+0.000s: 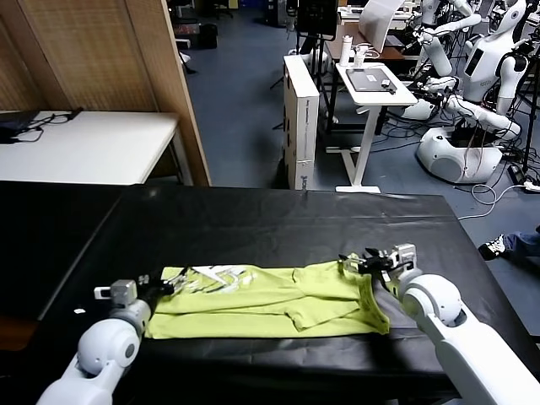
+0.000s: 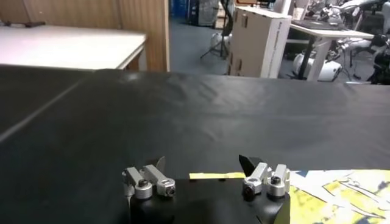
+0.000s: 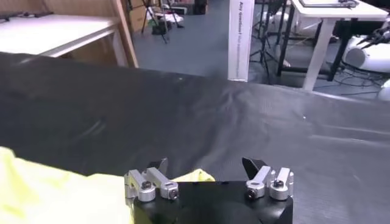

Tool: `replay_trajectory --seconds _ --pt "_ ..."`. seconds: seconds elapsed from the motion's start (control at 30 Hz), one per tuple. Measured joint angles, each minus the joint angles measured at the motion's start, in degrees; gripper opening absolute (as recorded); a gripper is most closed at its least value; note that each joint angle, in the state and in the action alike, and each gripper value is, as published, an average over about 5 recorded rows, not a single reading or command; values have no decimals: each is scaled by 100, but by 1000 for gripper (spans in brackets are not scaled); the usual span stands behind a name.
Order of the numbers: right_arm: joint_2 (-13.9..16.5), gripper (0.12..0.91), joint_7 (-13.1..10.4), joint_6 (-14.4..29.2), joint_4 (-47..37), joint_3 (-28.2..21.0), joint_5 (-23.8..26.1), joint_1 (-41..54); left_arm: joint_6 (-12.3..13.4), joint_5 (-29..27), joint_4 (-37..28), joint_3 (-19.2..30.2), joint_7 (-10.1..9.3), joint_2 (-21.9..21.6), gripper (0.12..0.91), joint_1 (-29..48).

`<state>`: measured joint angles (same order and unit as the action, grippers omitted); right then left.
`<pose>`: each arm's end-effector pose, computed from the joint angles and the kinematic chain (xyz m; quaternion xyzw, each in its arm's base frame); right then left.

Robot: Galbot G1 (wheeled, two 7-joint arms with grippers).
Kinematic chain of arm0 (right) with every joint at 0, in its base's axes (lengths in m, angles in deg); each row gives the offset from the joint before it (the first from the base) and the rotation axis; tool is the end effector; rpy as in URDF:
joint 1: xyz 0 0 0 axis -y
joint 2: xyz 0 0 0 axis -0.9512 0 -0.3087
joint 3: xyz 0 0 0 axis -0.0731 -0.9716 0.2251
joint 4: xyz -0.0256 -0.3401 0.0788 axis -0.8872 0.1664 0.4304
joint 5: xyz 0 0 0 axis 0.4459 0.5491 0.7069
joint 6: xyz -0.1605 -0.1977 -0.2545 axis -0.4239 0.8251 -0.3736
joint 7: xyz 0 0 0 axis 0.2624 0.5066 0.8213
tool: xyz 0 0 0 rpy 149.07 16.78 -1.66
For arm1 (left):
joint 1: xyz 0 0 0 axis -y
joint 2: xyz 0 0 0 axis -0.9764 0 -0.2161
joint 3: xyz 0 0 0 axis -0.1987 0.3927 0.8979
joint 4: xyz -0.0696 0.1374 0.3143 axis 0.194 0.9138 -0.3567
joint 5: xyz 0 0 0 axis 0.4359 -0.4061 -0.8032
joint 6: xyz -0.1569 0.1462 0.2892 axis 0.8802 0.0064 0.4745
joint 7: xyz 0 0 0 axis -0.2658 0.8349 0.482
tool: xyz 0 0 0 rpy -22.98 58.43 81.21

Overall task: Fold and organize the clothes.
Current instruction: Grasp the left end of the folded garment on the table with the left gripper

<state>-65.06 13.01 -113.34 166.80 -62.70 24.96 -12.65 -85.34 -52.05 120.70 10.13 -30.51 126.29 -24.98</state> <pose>0.3626 -0.0938 -0.2541 0.1388 -0.9473 0.0162 0.2881 0.2880 0.1085 -0.2965 -0.0177 -0.9667 0.0250 0.2539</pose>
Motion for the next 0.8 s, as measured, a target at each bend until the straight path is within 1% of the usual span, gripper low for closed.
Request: replay_trajectory --seconds 0.1,0.13,0.23,0.3,0.33,0.4,0.5,0.57,0.6,0.67,0.8 --pt "-2 861 -2 -9 -12 -36 -3 24 -8 -3 43 7 -8 5 873 -41" --pt "-3 842 -2 -11 -14 -43 -3 24 -11 -3 58 7 -10 4 841 -51" --pt "-8 769 -1 -16 -15 -54 -4 9 -18 -1 89 7 -12 -7 671 -65" --pt "-12 695 1 -18 -14 -53 -5 -11 -20 0 98 5 -12 -16 524 -67" --pt "-15 651 2 -18 -14 -49 -5 -21 -21 0 99 4 -12 -19 469 -67" --pt "-22 535 3 -17 -9 -34 -5 -45 -22 0 99 -2 -8 -25 348 -68" --pt "-43 347 -10 2 2 -1 2 -83 -21 -7 92 -16 5 -32 225 -70" --pt "-67 231 -42 33 7 26 10 -113 -14 -38 76 -26 19 -35 180 -70" --pt "-82 190 -67 53 9 42 13 -131 -7 -70 65 -30 31 -37 166 -70" --pt "-109 145 -117 88 11 76 15 -169 12 -144 41 -39 58 -40 155 -71" --pt "-141 140 -169 124 20 147 14 -247 38 -199 12 -75 81 -51 158 -72"
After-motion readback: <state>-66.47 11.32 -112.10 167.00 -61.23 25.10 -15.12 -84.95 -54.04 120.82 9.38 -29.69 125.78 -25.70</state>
